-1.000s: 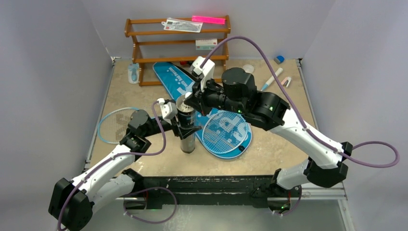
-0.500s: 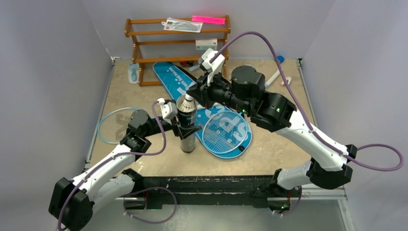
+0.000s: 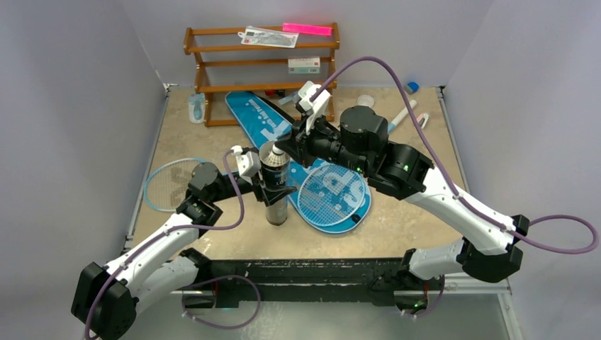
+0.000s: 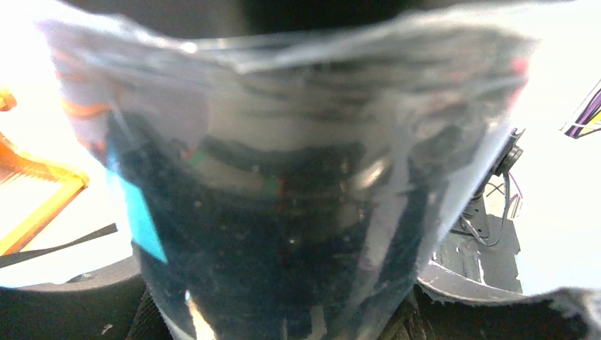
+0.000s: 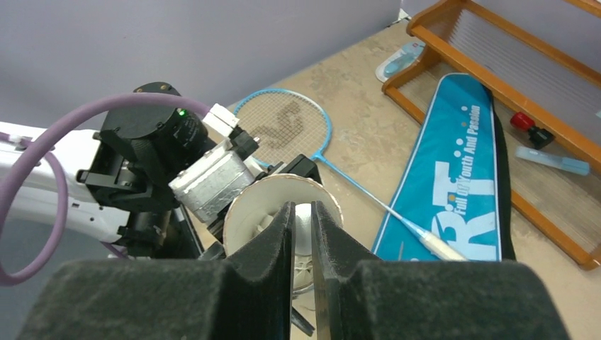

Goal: Pack up the badminton gear
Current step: Place the shuttlecock at the shuttle tube.

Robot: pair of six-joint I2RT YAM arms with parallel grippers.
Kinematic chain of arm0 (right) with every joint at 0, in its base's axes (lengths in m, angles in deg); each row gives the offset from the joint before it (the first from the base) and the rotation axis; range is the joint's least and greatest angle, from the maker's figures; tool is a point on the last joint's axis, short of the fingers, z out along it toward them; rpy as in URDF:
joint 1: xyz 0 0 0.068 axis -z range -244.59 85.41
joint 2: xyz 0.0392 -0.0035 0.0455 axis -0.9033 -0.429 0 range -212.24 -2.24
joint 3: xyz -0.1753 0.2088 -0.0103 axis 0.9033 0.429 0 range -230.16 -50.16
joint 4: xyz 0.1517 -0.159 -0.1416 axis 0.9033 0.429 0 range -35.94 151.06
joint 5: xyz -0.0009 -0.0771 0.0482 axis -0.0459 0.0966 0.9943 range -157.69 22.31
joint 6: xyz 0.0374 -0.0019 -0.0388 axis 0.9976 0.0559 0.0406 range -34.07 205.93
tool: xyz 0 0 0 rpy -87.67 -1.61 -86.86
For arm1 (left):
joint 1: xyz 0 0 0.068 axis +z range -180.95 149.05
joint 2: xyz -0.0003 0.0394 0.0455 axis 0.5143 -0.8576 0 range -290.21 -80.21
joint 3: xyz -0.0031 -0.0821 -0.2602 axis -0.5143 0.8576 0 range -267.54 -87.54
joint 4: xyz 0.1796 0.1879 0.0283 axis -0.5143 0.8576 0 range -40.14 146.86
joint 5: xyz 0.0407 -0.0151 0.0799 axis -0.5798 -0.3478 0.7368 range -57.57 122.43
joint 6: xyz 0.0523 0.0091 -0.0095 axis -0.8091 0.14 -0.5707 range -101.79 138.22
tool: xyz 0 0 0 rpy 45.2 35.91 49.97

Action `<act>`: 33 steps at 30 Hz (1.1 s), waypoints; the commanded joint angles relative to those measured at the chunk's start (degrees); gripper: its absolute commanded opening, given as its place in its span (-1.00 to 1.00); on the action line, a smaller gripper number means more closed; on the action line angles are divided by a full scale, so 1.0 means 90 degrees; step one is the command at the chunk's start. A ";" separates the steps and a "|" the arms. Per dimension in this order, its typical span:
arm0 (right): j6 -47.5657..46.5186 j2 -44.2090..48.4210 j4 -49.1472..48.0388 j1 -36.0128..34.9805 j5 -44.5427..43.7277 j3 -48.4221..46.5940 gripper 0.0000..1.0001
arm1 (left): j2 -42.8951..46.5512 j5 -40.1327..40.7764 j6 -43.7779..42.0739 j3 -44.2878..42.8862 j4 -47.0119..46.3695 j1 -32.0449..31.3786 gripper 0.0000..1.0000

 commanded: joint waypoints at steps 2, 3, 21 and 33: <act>0.0182 0.0062 0.0176 -0.0005 0.0604 -0.0104 -0.72 | 0.0035 -0.0143 -0.0030 0.0045 -0.0106 -0.0018 -0.13; 0.0174 0.0044 0.0225 0.0000 0.0661 -0.0120 -0.73 | 0.0028 -0.0150 -0.0022 0.0051 -0.0106 -0.0021 -0.13; 0.0084 -0.0160 0.0386 -0.0005 0.0409 0.0060 -0.79 | -0.0079 -0.0252 0.0019 0.0031 -0.0194 -0.0021 -0.13; -0.0281 -0.0242 0.0777 -0.0007 0.0513 -0.1176 -0.72 | -0.0236 -0.0335 -0.0073 -0.0051 -0.0205 -0.0024 -0.13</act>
